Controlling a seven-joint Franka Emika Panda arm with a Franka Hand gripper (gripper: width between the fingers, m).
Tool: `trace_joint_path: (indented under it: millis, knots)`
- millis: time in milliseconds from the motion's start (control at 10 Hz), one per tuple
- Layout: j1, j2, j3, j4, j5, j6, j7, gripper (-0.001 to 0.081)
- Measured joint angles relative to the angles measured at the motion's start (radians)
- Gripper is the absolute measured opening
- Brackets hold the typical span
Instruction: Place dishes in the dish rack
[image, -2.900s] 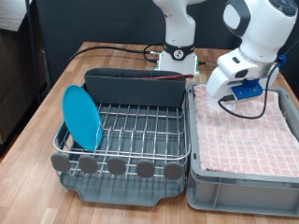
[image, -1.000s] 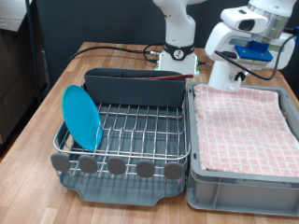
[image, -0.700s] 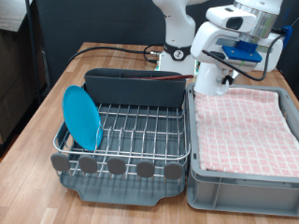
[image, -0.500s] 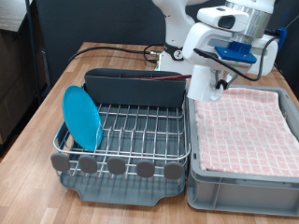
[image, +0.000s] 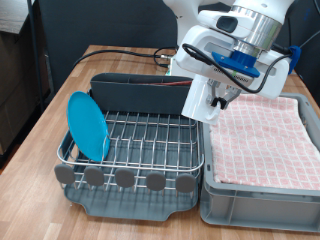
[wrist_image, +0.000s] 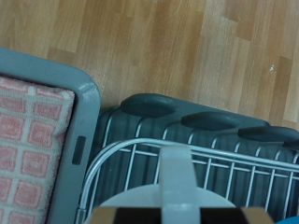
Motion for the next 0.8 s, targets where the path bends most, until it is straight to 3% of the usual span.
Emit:
trace_joint_path:
  millis: [400,700,800]
  knots:
    - [-0.013,0.021,-0.003,-0.008,0.090,0.123,0.005,0.0070]
    - [-0.020,0.057,-0.020,0.005,0.104,0.157,0.027,0.0070]
    - [-0.034,0.068,-0.011,0.013,0.148,0.161,0.006,0.0070]
